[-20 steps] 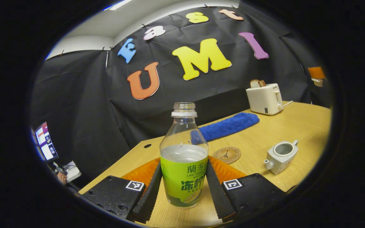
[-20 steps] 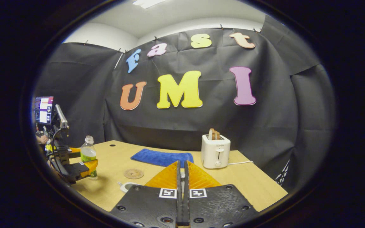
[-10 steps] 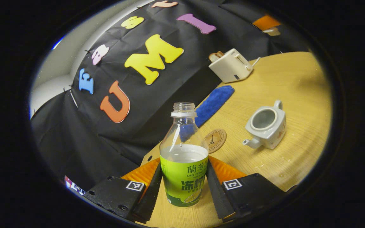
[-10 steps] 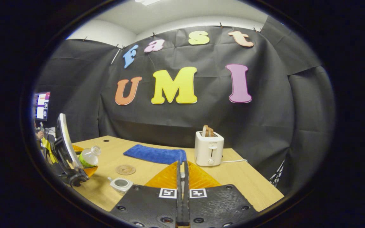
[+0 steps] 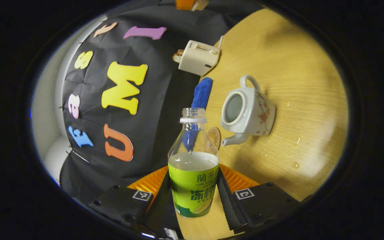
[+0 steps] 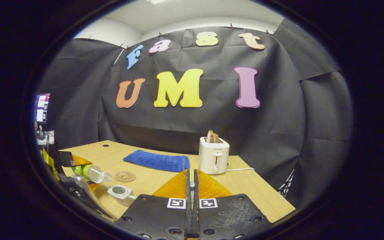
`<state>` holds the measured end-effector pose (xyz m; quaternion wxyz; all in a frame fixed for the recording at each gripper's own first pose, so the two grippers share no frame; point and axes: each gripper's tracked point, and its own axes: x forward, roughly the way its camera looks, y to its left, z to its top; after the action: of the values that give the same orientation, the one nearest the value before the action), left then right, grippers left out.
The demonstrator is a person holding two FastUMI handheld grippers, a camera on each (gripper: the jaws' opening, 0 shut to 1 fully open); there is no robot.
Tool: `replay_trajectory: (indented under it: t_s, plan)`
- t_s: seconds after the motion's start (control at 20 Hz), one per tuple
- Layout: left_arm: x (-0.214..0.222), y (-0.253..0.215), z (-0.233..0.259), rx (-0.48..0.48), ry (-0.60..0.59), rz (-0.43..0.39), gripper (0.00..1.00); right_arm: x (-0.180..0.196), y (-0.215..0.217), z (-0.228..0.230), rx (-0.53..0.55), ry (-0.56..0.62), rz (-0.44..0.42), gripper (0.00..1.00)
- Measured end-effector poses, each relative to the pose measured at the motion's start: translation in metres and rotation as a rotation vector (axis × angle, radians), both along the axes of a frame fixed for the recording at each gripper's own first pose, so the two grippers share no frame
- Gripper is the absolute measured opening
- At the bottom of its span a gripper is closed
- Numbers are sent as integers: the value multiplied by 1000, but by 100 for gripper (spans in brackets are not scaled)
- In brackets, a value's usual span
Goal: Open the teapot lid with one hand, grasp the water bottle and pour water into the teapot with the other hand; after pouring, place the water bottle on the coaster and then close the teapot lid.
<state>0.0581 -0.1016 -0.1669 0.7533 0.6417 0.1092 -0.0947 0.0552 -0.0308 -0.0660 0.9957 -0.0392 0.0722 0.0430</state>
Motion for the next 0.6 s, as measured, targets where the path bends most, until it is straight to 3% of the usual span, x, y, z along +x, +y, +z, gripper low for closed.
replay_trajectory:
  t_s: [0.1, 0.35, 0.6]
  plan:
    - [-2, -4, 5, 92, -22, -45, 75, 0, -2, 1, 1, -3, -2, 0]
    - [-4, -3, 10, 180, -11, -45, 75, -1, -4, 5, 16, -7, 2, 0]
    - [-2, -6, 22, 344, 11, -65, 72, -1, -8, 5, 18, -5, -5, 0]
